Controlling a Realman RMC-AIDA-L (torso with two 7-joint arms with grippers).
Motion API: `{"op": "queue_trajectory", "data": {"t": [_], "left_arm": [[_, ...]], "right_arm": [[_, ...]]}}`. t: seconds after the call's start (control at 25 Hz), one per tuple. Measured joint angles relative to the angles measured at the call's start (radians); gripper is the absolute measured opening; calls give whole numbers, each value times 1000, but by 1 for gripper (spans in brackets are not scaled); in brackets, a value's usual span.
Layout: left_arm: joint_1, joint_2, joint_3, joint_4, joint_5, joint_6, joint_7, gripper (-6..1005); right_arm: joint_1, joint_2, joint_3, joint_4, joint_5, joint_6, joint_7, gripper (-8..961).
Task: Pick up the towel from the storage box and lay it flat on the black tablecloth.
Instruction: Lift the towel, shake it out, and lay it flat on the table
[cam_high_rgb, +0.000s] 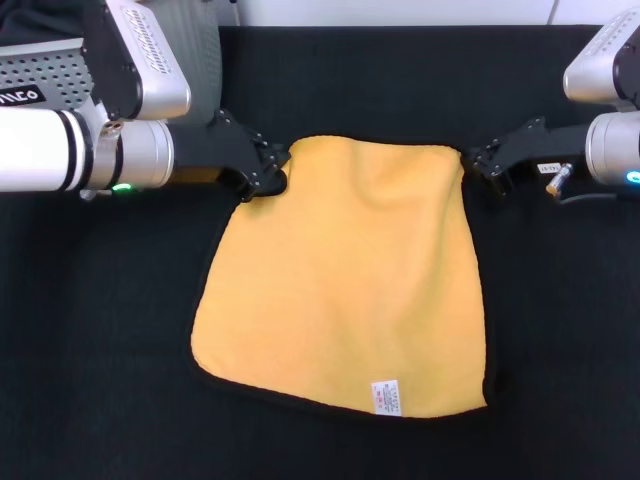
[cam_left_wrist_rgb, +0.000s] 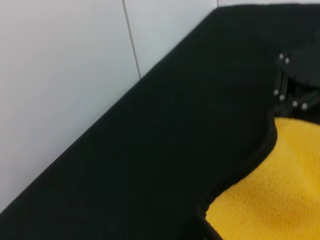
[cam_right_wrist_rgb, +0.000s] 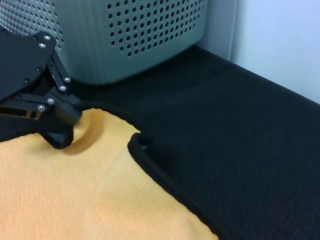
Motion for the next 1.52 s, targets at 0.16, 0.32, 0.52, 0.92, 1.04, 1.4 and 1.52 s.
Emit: {"op": "queue_trajectory", "data": {"t": [0.16, 0.32, 0.52, 0.92, 1.04, 1.4, 1.52], "left_arm": [[2, -5, -1, 40, 76, -24, -7, 12], [6, -16, -1, 92, 135, -33, -11, 12], [7, -33, -1, 152, 206, -57, -8, 12], [18, -90, 8, 223, 364, -169, 19, 12], [19, -90, 9, 224, 351, -182, 32, 12], [34, -91, 6, 227, 337, -237, 55, 12], [36, -91, 8, 226, 337, -255, 55, 12]], "right_arm": [[5, -5, 0, -3, -2, -1, 7, 83], [6, -7, 0, -4, -6, -1, 8, 84], [7, -8, 7, -4, -50, 6, 35, 85], [7, -6, 11, -4, -54, 12, 38, 87], [3, -5, 9, -14, -54, 13, 50, 87], [-40, -6, -17, -133, -101, -11, 161, 89], [-53, -1, -22, -177, -157, -16, 212, 89]]}}
